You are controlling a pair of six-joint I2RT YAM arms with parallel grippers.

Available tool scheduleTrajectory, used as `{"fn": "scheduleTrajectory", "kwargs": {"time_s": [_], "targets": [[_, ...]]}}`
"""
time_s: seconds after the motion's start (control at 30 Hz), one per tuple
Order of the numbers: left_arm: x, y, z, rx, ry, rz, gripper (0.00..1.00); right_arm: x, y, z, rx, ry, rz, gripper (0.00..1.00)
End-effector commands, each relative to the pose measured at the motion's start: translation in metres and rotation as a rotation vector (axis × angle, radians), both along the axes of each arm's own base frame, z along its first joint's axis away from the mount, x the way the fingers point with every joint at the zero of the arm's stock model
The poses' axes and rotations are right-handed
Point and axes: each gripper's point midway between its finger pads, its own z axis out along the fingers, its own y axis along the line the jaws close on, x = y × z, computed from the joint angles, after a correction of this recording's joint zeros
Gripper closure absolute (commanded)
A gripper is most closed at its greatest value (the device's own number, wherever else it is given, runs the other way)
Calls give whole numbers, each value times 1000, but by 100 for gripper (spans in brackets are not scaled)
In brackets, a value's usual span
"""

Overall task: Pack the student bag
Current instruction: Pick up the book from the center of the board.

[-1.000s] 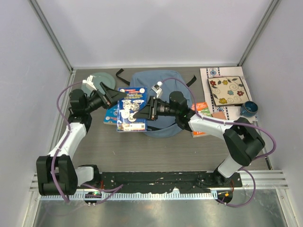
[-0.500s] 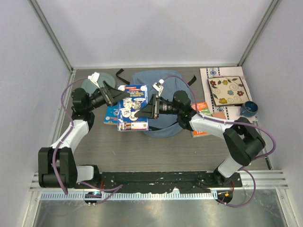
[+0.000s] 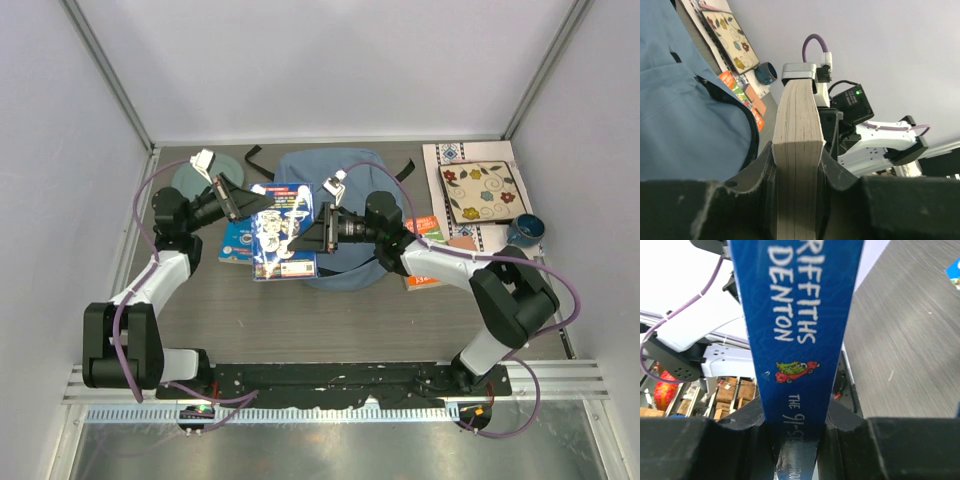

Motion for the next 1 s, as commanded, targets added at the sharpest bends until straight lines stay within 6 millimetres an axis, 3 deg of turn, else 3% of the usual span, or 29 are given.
{"fn": "scheduleTrajectory", "kwargs": {"time_s": [0.0,0.03,0.07,0.1,0.2,0.3,0.43,0.5,0.53,0.57,0.63,0.67,0.73,0.77,0.97], "targets": [[-5,-3,16,-5,-78,-38,100,15,-6,16,-38,-128,-85,97],[-4,-4,15,-7,-72,-34,100,20,-7,17,-60,-140,-109,94],[-1,-2,17,-14,-72,-6,100,32,-11,0,-144,-119,-175,89],[2,-1,17,-15,-71,13,100,37,-16,0,-172,-129,-214,66],[18,7,19,-37,-51,138,100,62,-36,-21,-306,-109,-383,29],[38,22,25,-66,-25,301,100,75,-62,-26,-348,-87,-531,19],[62,50,22,-150,76,534,100,70,-86,-38,-351,-22,-643,18],[66,55,18,-208,136,585,100,66,-86,-31,-287,-16,-652,18],[71,61,20,-233,142,638,100,60,-88,-40,-272,30,-656,18],[72,61,21,-247,148,653,100,58,-86,-24,-198,7,-661,18],[72,55,19,-256,165,672,100,50,-83,-23,-153,28,-647,19],[74,57,19,-263,166,705,100,47,-80,-9,-95,1,-637,18],[72,43,18,-266,177,693,100,40,-75,-3,-37,-12,-616,19],[70,36,18,-267,179,689,100,39,-74,12,30,-21,-613,18],[65,26,16,-282,183,700,100,39,-65,30,139,18,-575,18]]}}
